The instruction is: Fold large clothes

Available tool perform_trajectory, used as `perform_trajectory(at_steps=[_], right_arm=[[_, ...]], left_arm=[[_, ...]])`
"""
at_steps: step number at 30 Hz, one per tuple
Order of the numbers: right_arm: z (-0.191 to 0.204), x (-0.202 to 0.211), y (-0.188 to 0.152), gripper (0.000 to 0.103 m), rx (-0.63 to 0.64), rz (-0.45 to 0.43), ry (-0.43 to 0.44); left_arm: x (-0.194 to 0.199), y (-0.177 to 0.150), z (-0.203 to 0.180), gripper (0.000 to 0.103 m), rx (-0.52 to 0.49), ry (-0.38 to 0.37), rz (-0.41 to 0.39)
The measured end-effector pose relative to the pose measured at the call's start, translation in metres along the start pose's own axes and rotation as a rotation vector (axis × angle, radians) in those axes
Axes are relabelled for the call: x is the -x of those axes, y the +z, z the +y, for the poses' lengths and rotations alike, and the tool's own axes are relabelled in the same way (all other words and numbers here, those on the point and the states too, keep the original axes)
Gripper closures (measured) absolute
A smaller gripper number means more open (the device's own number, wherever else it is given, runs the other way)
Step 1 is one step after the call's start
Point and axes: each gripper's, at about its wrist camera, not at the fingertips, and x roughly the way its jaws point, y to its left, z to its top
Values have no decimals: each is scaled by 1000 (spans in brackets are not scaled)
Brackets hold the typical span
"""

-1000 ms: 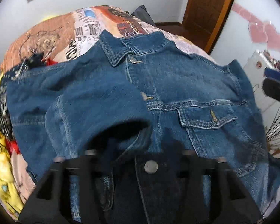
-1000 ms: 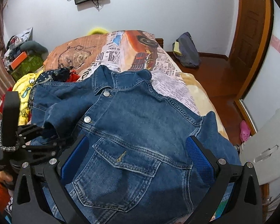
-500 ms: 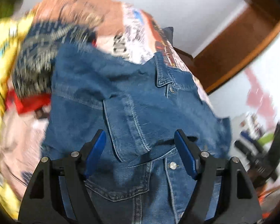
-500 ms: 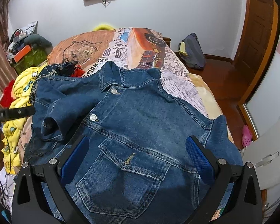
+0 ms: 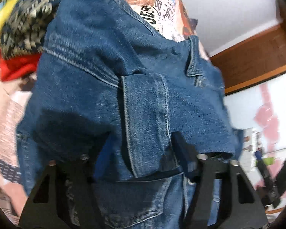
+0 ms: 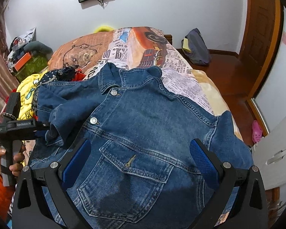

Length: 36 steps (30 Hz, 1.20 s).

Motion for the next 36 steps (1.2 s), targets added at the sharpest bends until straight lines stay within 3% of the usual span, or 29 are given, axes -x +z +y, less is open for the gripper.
perform_trajectory(at_steps=[5,7,8,11,13,15,19,24,29,31,33,35,36], right_arm=[[-6,6,-1,0,-16,-17,11],[-8,8,-1,0,-17,-25,7],[-9,10,-2,0,-19,-29,6],[-14,15,-2,0,-26,-43,7],[-18,18,-2,0,-34,-51,7],[-22,20,-2,0,-43,-57,6],[-33,26,-2,0,-65,-72,-4],[-51,33,-4,0,-97,-81,-19],[-66,34,-5,0,-128,-68,-23],[-72,33,-6,0,-143,-60,-17],[-75,30,-5,0,-157,-50,-9],[-76,26,-3,0,-169,-38,3],[-76,26,-4,0,-169,-34,18]], left_arm=[[15,-1,-33,75,-137,145,-64],[22,-5,-54,78,-207,203,-98],[26,-7,-64,86,-234,214,-114],[44,-9,-91,89,-312,224,-174],[54,-6,-114,90,-365,214,-221],[63,-4,-138,100,-420,207,-268],[63,-2,-194,100,-543,146,-308],[32,-15,-238,100,-656,104,-264],[-3,-31,-259,100,-698,18,-143],[-3,-40,-259,95,-710,10,-126],[0,-45,-259,79,-718,32,-133],[10,-43,-245,45,-707,83,-182],[15,-43,-238,40,-700,100,-208]])
